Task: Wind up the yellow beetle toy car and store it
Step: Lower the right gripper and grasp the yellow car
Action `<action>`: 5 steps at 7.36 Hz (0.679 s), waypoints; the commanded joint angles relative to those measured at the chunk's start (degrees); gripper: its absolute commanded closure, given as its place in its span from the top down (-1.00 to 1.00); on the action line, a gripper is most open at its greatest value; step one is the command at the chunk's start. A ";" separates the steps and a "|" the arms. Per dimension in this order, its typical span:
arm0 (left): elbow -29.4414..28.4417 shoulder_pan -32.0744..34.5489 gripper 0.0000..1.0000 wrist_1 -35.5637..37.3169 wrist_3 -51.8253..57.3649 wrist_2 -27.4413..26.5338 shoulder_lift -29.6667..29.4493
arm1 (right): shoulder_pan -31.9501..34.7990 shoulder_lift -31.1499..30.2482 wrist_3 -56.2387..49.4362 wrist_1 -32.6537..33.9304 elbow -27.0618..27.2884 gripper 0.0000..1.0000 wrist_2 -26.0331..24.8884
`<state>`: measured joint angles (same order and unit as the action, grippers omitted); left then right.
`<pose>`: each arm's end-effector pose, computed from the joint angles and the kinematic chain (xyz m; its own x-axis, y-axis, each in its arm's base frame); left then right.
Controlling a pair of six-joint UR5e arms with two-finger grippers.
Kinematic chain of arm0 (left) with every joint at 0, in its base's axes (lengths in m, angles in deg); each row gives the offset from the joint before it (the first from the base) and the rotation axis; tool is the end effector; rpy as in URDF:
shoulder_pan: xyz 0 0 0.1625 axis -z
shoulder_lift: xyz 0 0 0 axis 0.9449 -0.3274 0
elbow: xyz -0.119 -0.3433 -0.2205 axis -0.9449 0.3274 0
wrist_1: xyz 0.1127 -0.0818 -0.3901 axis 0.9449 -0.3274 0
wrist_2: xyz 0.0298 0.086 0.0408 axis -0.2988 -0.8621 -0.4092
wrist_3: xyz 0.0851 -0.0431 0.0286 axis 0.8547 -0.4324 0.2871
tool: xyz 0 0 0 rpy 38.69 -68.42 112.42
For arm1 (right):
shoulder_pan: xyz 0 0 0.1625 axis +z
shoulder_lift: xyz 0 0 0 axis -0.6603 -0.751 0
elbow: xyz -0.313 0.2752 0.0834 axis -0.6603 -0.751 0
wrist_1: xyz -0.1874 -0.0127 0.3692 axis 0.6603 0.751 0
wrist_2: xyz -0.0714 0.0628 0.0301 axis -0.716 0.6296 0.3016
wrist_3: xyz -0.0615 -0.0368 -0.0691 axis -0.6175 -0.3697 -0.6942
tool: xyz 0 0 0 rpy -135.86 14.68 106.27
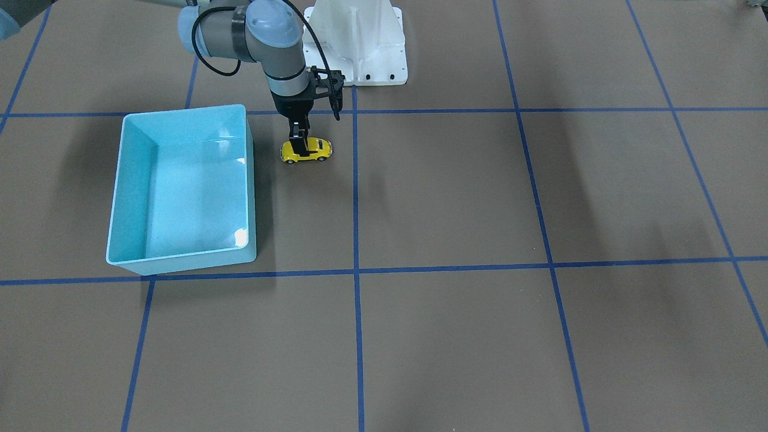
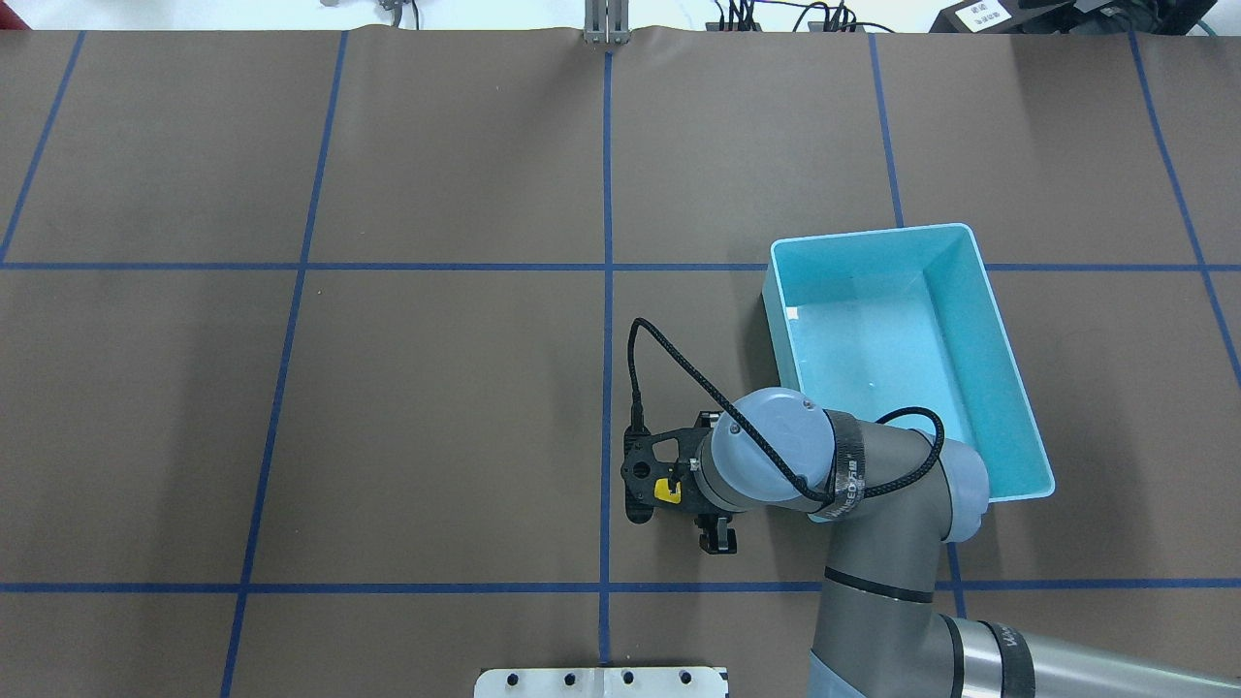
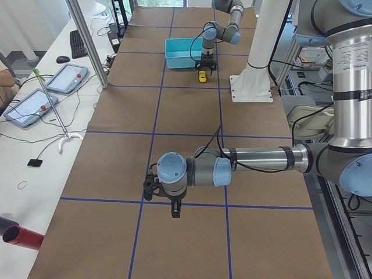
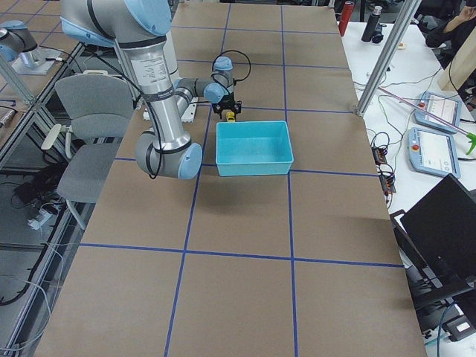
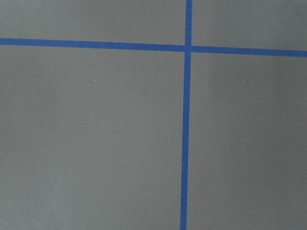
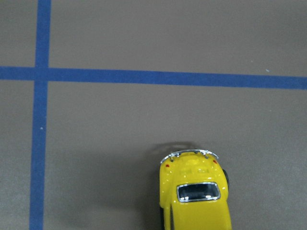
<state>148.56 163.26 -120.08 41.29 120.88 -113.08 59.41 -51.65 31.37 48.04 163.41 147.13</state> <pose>-0.0755 -0.4255 0.6691 0.6524 -0.0224 -0.7575 0.0174 0.9997 -0.0146 -0.5600 -0.3042 0.2772 0.0260 -0.9987 -0.0436 0.6824 -0.0141 0.7308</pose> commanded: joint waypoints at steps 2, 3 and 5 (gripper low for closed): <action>-0.10 0.00 1.00 0.02 0.00 0.00 0.00 | 0.72 0.81 -0.56 -2.09 0.31 -1.00 -0.02; -0.19 0.00 1.00 0.02 0.00 0.00 0.00 | 2.11 3.08 -0.56 -1.74 0.84 -1.00 0.67; -0.10 0.00 1.00 0.02 0.00 0.00 -0.08 | 5.01 6.69 -0.47 -1.04 0.84 -1.00 1.64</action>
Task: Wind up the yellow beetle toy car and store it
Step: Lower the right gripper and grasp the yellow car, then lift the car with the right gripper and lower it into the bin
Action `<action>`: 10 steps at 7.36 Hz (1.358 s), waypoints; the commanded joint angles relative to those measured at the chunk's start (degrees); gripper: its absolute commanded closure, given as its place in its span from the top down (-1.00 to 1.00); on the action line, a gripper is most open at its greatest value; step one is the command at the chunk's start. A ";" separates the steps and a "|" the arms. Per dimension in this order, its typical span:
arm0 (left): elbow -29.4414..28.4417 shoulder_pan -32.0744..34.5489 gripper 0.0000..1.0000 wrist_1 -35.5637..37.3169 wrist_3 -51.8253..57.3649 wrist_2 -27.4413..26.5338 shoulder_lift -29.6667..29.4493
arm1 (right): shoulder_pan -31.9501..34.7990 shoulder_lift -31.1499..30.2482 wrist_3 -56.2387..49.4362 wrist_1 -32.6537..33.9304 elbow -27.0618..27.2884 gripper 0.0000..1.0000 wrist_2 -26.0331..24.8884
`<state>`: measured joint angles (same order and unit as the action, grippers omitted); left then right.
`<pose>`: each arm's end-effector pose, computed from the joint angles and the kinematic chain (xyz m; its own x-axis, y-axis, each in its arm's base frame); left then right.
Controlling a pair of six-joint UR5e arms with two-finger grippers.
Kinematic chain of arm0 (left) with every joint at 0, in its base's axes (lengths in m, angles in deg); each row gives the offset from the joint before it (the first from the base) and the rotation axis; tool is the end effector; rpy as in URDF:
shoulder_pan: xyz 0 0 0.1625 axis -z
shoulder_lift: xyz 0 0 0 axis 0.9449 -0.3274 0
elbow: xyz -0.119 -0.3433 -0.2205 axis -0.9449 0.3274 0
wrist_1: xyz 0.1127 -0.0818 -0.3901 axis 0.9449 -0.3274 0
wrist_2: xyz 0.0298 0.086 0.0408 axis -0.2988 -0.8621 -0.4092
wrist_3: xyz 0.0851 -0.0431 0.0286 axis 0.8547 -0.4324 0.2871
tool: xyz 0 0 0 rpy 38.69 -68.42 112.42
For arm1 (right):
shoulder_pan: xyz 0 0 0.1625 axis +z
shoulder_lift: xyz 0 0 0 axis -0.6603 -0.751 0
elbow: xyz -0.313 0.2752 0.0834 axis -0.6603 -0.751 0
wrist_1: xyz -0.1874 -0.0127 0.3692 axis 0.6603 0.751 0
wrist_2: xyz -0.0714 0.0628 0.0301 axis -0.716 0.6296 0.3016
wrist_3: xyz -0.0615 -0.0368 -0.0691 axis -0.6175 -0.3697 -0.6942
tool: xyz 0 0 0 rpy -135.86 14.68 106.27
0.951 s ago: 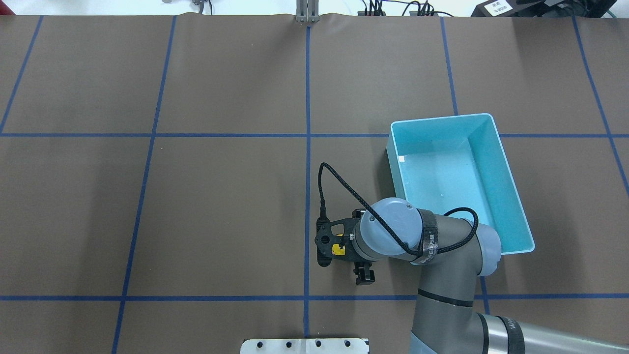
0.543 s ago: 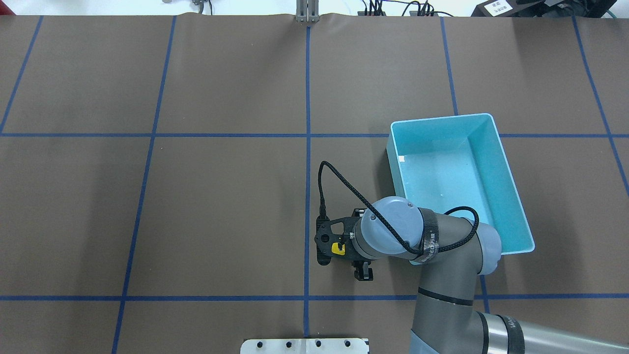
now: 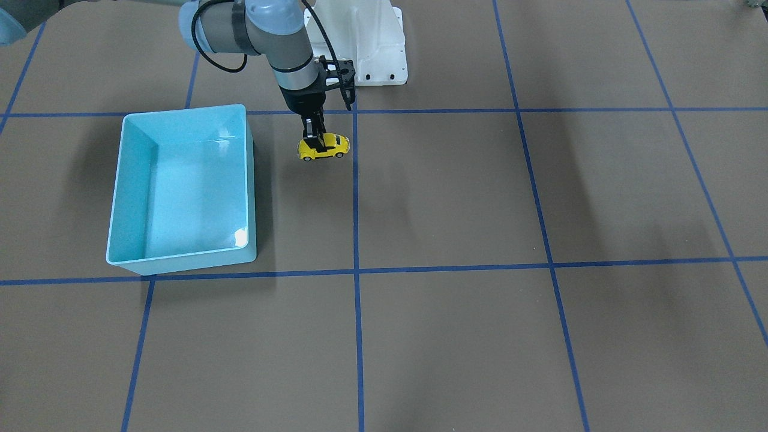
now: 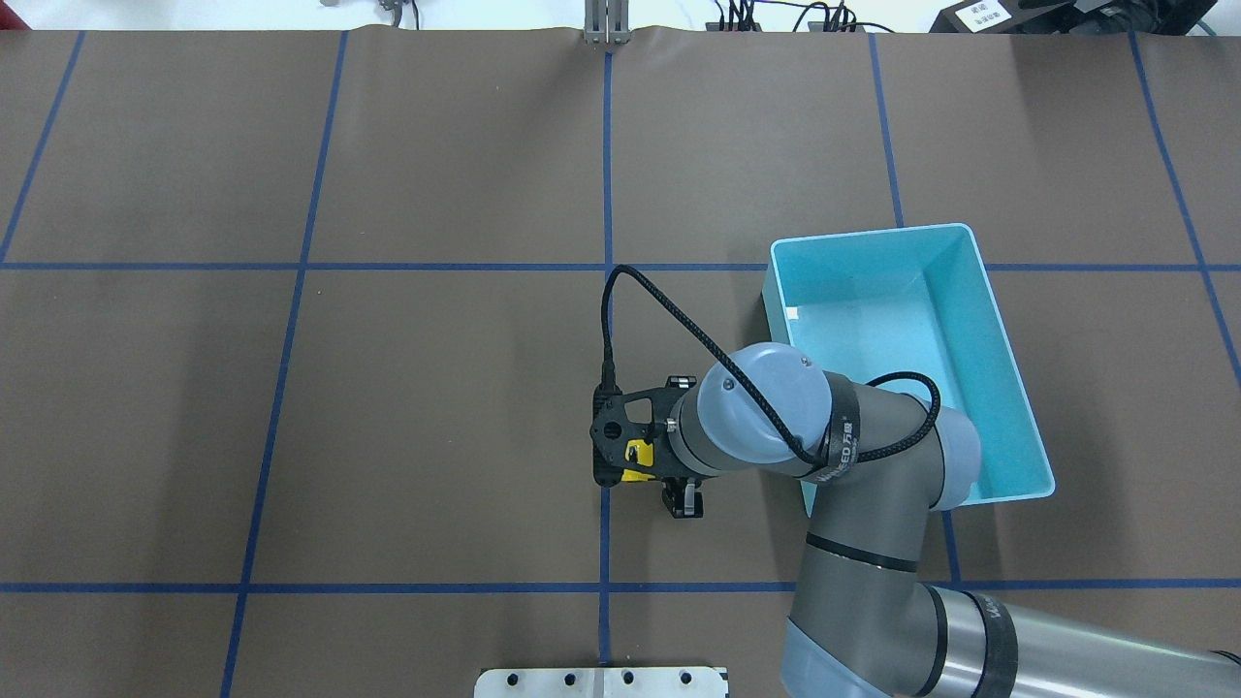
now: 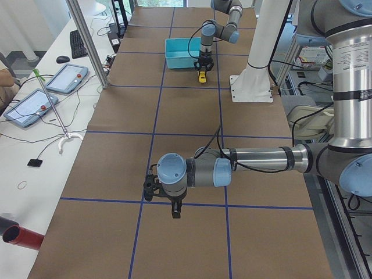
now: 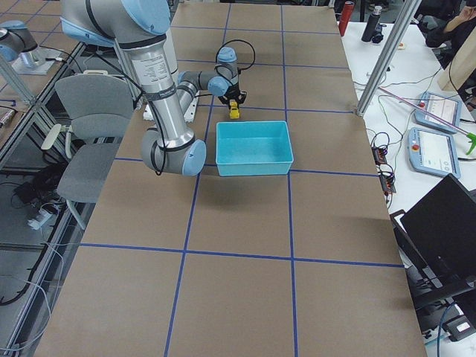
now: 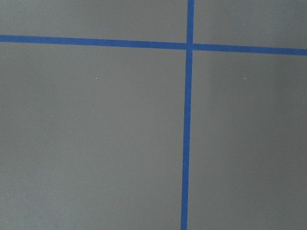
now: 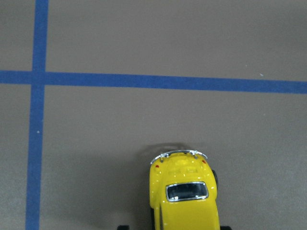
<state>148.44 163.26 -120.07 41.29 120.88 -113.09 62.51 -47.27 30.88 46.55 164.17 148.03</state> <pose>-0.0755 -0.4254 0.6701 0.6523 -0.0240 -0.7576 0.0174 0.9997 -0.0167 -0.5454 -0.3334 0.2197 0.0691 -0.9949 -0.0740 0.5972 -0.0182 0.8019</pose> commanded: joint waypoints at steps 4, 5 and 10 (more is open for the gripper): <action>-0.06 0.00 1.00 0.00 0.00 0.00 -0.07 | 18.76 2.09 -10.47 10.80 5.26 -1.00 14.68; 0.02 0.00 1.00 0.00 0.00 0.00 0.01 | 21.06 -2.63 -15.04 10.74 7.88 -1.00 16.11; 0.02 0.00 1.00 0.00 0.00 0.00 -0.08 | 23.02 -18.56 -24.84 1.27 9.67 -1.00 19.10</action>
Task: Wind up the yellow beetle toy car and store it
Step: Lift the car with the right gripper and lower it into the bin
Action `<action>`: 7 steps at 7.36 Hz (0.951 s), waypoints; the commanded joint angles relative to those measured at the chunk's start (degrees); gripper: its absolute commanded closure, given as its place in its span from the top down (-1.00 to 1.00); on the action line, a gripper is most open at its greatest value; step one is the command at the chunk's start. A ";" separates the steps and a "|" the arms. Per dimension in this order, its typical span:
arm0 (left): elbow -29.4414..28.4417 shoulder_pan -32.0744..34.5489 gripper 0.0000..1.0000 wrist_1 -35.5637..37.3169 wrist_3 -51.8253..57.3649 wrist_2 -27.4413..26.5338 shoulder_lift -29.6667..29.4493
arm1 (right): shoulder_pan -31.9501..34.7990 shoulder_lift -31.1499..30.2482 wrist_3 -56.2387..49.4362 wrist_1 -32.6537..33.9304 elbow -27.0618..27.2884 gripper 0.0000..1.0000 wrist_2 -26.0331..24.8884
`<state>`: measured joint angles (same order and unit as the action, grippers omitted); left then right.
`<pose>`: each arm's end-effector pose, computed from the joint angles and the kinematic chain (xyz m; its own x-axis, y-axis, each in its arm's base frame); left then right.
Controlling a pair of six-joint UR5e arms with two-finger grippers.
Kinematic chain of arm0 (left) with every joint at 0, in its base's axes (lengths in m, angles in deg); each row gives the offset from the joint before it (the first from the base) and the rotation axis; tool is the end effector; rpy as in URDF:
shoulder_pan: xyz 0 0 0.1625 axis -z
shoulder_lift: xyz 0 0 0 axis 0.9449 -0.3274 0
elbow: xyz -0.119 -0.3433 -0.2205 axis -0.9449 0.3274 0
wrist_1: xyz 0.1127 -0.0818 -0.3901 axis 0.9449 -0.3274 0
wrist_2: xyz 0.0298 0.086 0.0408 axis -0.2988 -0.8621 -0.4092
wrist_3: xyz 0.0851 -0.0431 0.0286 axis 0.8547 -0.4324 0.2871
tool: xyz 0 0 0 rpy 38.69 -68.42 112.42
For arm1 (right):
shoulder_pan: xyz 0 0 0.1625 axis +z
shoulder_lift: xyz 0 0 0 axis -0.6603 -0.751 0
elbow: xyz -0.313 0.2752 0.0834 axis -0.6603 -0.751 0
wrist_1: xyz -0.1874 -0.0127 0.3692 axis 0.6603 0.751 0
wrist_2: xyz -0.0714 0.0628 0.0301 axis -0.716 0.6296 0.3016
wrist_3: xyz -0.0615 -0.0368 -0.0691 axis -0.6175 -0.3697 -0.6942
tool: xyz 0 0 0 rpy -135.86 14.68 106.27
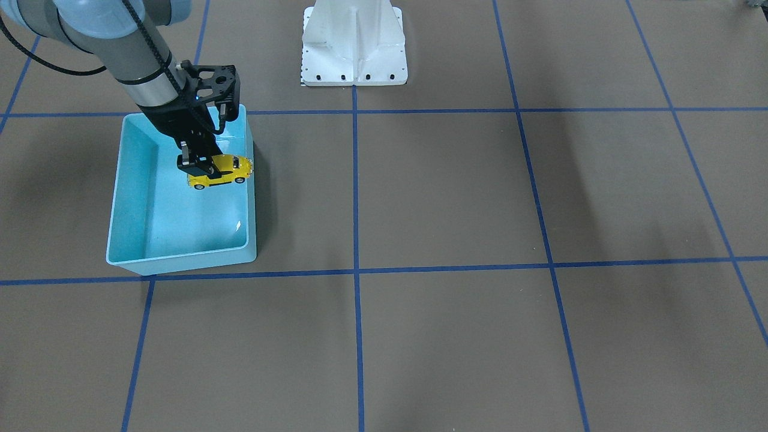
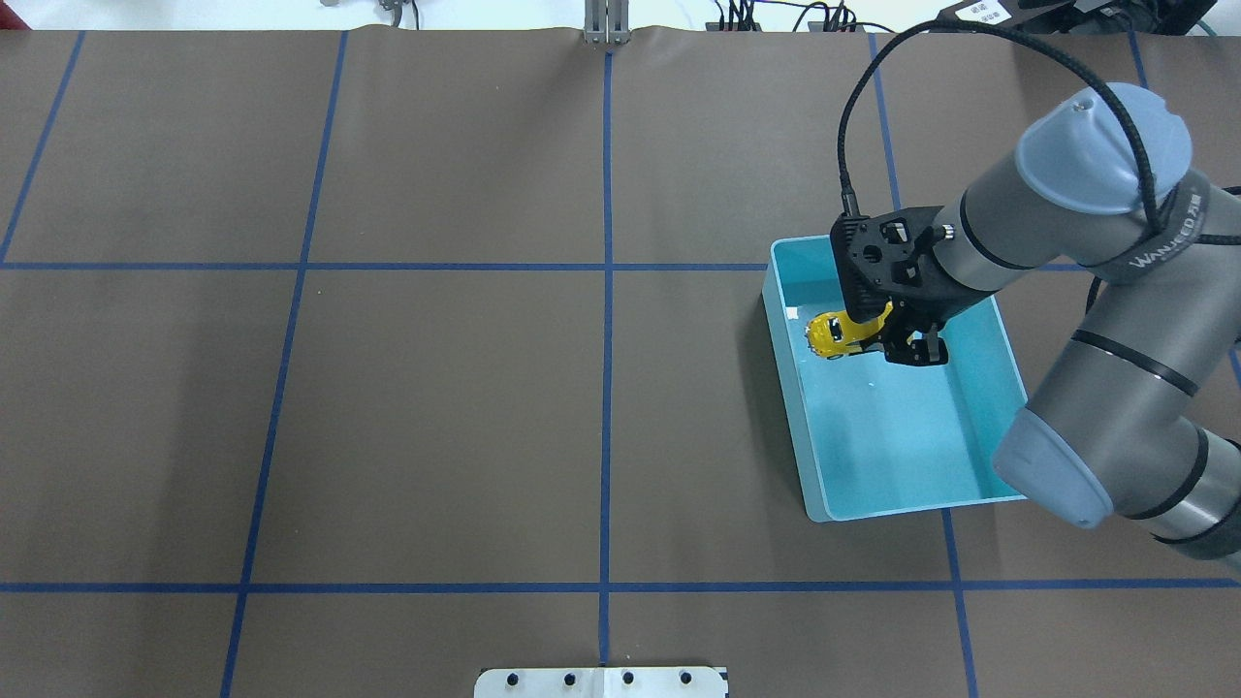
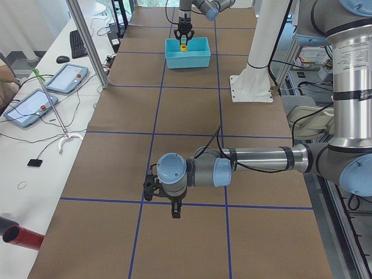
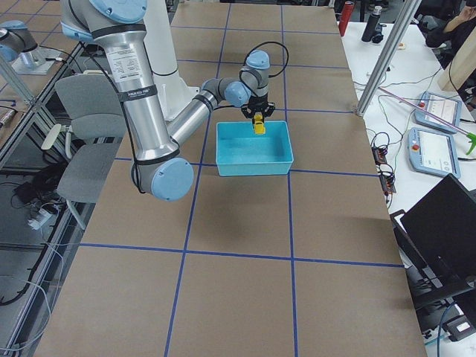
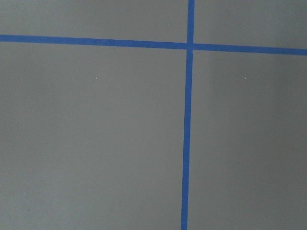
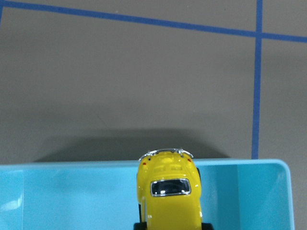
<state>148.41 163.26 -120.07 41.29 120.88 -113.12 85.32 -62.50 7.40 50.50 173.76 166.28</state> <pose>-0.0755 -0.4256 0.6701 0.6523 -0.0240 -0.7576 0.0174 0.9997 -0.0167 -0.3347 -0.4402 0.3083 -0.0293 -0.9914 -0.1278 0.6361 -0.1171 0.7626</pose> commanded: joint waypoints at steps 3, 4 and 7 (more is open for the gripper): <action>0.06 0.00 1.00 0.00 -0.09 0.00 -0.04 | -1.36 -5.30 -1.64 -7.34 -6.15 -1.00 0.34; 0.06 0.00 1.00 0.00 -0.17 0.00 -0.04 | -2.59 -5.30 -1.55 -7.79 -7.04 -1.00 0.34; 0.06 0.00 1.00 0.00 -0.35 0.00 -0.04 | -3.47 -5.21 -0.94 -7.71 -7.93 -0.40 0.34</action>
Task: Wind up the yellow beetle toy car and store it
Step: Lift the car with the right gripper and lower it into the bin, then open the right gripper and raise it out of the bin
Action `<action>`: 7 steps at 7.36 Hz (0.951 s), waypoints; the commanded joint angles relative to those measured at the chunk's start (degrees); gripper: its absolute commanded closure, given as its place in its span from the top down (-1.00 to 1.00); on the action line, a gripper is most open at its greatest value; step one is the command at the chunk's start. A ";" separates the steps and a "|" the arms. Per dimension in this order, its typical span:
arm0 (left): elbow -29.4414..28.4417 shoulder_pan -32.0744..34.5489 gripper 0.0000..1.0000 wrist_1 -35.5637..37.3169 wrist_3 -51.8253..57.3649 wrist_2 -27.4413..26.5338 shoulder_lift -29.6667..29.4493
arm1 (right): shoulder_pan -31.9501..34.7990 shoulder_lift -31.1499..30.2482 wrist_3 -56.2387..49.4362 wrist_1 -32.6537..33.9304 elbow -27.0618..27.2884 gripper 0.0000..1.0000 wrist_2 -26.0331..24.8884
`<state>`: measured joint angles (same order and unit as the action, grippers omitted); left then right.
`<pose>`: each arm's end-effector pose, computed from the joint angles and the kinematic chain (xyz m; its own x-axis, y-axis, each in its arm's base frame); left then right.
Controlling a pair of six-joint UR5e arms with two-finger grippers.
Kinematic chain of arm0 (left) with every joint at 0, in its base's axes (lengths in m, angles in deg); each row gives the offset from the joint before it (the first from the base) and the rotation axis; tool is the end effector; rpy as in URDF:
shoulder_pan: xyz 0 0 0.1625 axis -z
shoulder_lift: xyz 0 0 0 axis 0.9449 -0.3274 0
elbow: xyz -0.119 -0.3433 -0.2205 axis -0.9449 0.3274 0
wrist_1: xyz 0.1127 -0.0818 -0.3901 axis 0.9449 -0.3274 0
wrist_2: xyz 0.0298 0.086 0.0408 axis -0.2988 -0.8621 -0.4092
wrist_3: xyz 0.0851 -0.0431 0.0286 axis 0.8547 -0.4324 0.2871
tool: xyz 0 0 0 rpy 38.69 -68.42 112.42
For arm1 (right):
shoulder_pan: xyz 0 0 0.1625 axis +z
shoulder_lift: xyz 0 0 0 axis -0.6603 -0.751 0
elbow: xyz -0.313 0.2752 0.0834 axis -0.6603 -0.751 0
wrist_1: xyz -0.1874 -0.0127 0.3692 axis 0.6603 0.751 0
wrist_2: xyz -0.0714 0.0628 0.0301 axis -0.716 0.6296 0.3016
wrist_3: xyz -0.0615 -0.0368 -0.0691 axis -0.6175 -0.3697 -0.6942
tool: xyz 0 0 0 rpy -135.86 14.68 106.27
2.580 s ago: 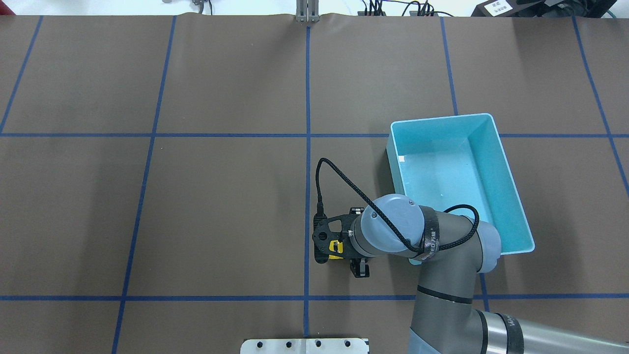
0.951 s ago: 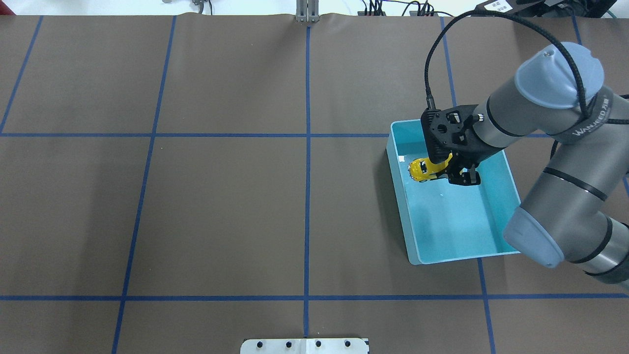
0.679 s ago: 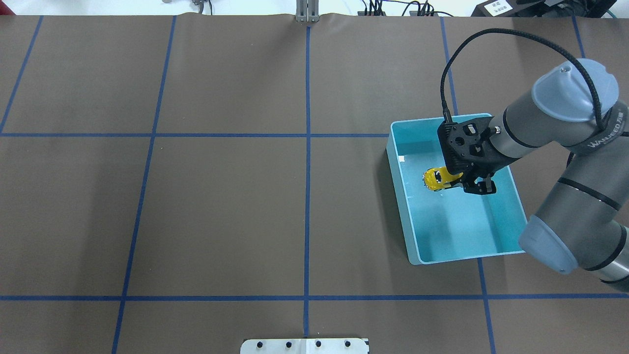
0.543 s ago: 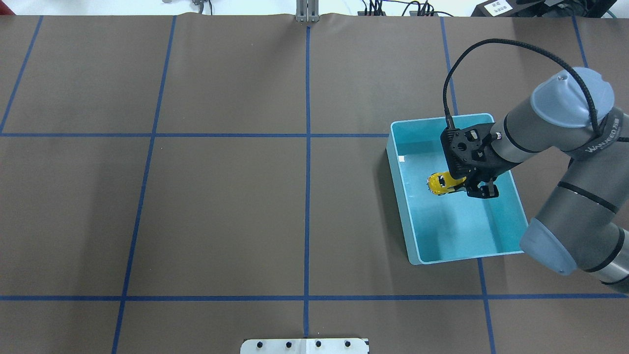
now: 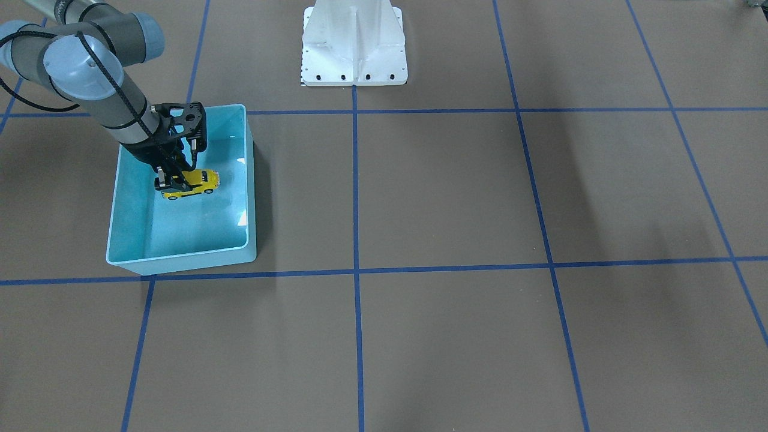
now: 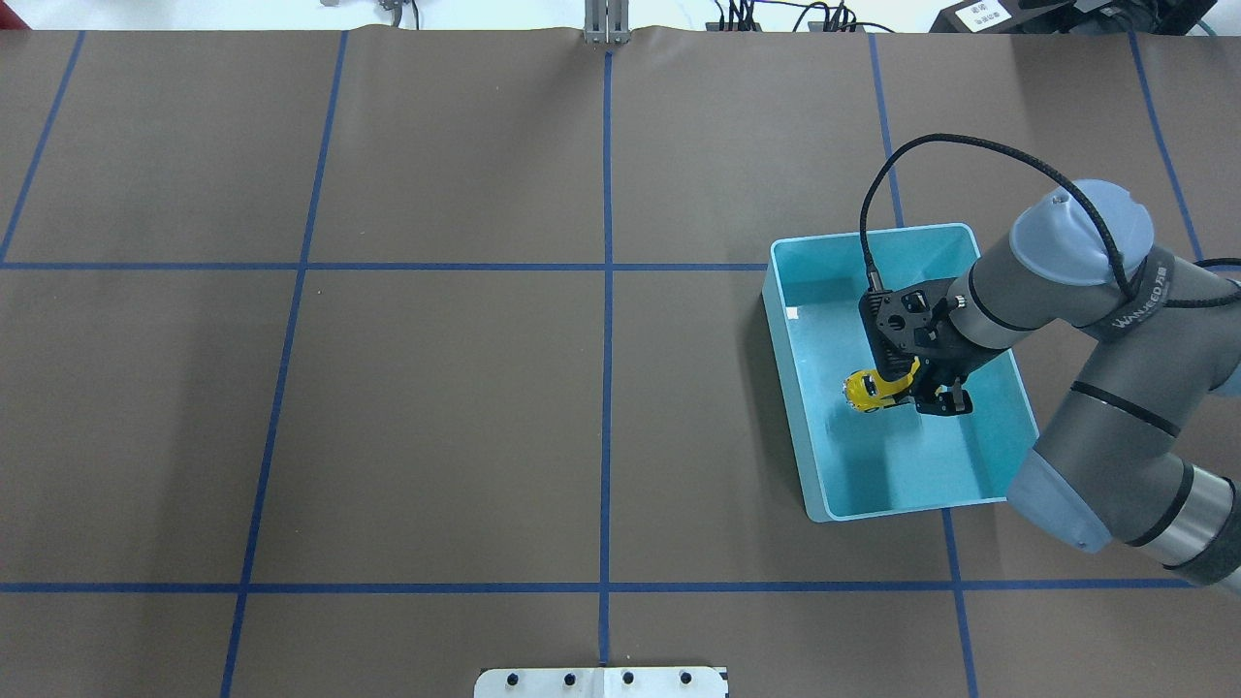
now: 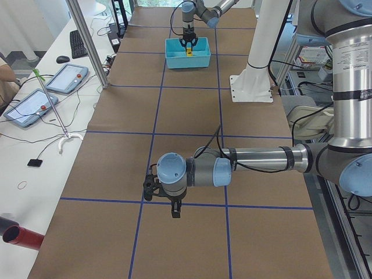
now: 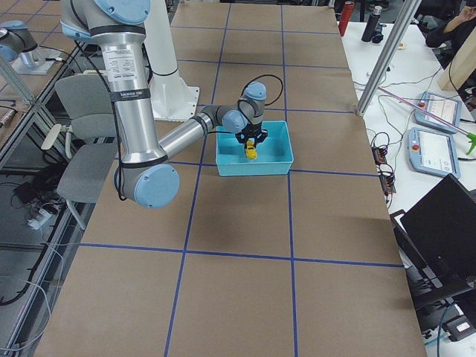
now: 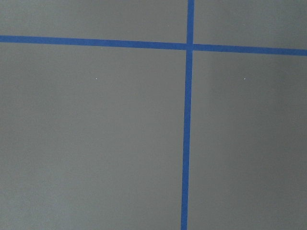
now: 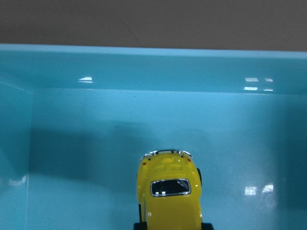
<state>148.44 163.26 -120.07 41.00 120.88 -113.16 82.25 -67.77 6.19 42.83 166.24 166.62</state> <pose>-0.0755 -0.4260 0.6696 0.6523 -0.0281 -0.7575 0.0207 0.9996 -0.0193 -0.3667 -0.4287 0.4010 -0.1065 -0.9914 -0.0761 0.6745 -0.1283 0.7270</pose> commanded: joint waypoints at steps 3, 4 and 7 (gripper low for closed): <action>0.03 -0.09 1.00 0.09 -0.24 0.00 0.00 | 0.12 0.59 0.37 -0.48 0.30 1.00 0.61; -0.06 -0.18 1.00 0.09 -0.24 0.09 0.00 | 1.69 0.68 0.45 -0.48 0.74 1.00 2.79; -0.06 -0.18 1.00 0.09 -0.24 0.09 0.00 | 13.54 2.44 14.15 4.32 7.38 1.00 6.77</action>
<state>148.38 163.09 -119.98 40.76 120.96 -113.16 91.19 -65.73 11.22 44.35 170.20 172.73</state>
